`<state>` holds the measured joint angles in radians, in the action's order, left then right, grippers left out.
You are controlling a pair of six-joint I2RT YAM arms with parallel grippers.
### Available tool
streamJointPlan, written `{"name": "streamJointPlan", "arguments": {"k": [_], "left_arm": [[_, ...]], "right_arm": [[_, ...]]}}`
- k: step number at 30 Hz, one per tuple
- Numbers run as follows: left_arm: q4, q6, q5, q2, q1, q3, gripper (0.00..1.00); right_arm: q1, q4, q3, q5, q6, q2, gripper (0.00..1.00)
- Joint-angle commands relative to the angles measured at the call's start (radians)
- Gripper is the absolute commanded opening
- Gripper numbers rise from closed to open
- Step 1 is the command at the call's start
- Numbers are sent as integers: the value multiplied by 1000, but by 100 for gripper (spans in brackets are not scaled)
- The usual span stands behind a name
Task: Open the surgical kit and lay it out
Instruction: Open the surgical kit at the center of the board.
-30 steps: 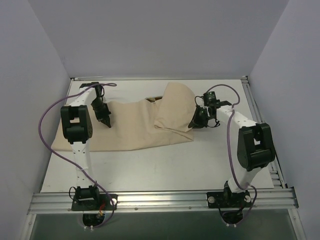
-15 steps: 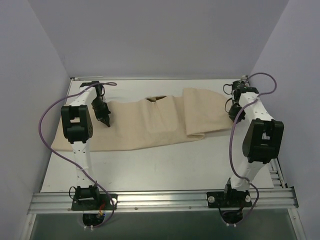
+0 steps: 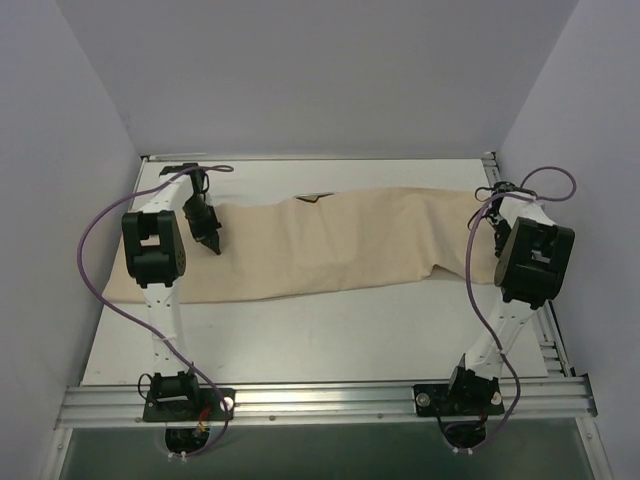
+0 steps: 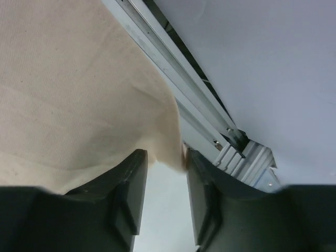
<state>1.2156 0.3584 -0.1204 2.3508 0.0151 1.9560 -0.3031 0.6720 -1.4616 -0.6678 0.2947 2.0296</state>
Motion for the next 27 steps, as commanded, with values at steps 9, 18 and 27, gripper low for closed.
{"name": "streamJointPlan", "arguments": {"k": [9,18,27], "left_arm": [[8,7,18,-42,0,66,5],[41,-10,28,-19,-4,110,5],[39,-3,38,-21,-41,122,5]], "right_arm": [[27,-74,-201,322,9,-105,71],[44,-238,-463,482,35,130,53],[64,-126,-681,619,286,313,61]]}}
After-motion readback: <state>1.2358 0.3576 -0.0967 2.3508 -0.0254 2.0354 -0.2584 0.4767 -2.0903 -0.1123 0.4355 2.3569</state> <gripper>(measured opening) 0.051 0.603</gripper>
